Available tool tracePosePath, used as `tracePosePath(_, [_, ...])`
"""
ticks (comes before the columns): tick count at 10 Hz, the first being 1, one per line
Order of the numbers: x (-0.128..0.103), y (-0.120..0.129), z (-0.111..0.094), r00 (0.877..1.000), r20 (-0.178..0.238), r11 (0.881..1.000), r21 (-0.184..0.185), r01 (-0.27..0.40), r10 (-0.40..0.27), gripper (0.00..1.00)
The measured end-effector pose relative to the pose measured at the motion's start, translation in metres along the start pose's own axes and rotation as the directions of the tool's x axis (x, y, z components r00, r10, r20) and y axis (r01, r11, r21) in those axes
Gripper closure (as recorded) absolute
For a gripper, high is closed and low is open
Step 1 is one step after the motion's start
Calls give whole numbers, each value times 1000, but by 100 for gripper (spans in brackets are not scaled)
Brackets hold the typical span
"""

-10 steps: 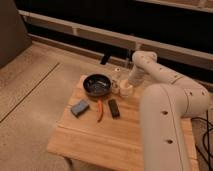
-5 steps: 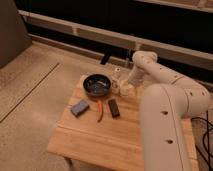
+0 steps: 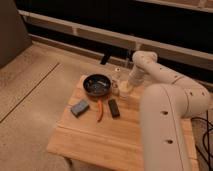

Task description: Pick up the ceramic cup

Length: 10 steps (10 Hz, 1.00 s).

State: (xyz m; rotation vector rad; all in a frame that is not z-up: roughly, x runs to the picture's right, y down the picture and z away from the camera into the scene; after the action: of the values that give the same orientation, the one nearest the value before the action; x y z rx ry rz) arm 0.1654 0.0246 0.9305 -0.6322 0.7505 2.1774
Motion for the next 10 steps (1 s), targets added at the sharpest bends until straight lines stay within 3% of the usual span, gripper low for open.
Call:
tracePosePath(2, [-1,1,-3,1000,16,1000,3,5,-5,100])
tracePosePath(4, [1,11,-26,995,91,999,-21,35,-33,100])
tracePosePath(6, [16,20,-41,988,138,996,-41,77,-71,100])
tracePosePath(9, [62,35,-56,964,198,980,-51,192,-178,100])
tracePosePath(10, [80,40,-59,949,220,970,-46,240,-225,100])
